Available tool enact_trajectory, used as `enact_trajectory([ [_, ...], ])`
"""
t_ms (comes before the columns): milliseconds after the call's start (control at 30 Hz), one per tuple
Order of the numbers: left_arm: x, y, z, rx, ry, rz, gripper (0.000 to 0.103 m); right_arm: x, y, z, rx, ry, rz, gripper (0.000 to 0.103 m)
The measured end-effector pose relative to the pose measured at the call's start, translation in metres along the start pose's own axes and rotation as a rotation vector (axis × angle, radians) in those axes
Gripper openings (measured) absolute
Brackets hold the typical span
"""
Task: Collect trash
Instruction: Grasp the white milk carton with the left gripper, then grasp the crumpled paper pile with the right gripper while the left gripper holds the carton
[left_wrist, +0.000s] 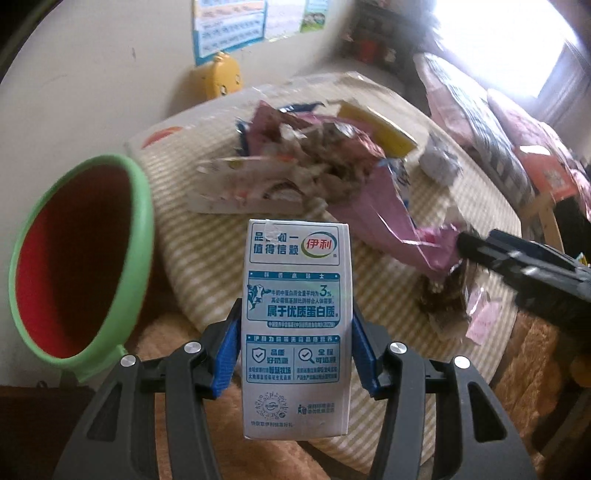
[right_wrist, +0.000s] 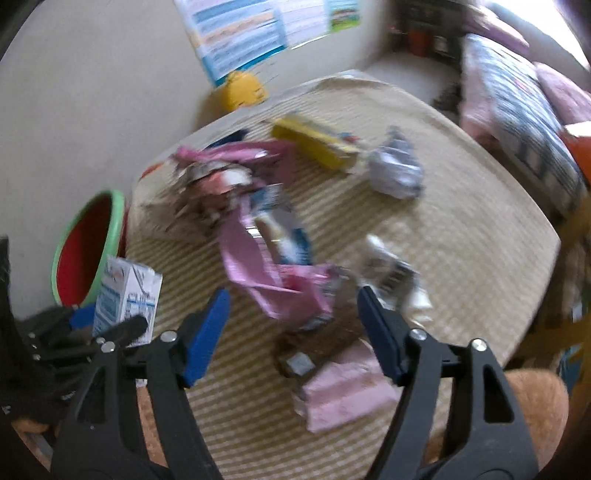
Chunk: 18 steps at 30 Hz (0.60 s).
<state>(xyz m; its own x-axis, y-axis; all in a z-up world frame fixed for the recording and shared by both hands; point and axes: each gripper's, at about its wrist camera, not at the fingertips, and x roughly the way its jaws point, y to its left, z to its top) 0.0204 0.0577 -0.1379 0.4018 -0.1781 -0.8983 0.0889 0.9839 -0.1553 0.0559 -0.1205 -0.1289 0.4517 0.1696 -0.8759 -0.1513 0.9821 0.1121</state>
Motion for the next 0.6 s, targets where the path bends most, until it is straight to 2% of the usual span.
enact_trajectory([
  [133, -0.005, 0.010, 0.001, -0.034, -0.022, -0.002, 0.050, 0.027, 0.024, 0.004, -0.128, 0.042, -0.069, 0.070],
  [200, -0.006, 0.012, 0.000, -0.046, -0.023, -0.002, 0.050, 0.035, 0.027, 0.004, -0.145, 0.060, -0.089, 0.070],
  [333, -0.010, 0.018, -0.002, -0.073, -0.034, 0.004, 0.050, 0.025, 0.021, 0.014, -0.078, 0.020, -0.025, 0.070],
  [467, -0.011, 0.025, -0.002, -0.105, -0.037, 0.005, 0.050, 0.016, 0.017, 0.040, -0.049, -0.021, 0.013, 0.070],
  [600, -0.012, 0.025, -0.002, -0.107, -0.042, 0.004, 0.050, 0.020, 0.022, 0.068, -0.026, -0.022, 0.079, 0.070],
])
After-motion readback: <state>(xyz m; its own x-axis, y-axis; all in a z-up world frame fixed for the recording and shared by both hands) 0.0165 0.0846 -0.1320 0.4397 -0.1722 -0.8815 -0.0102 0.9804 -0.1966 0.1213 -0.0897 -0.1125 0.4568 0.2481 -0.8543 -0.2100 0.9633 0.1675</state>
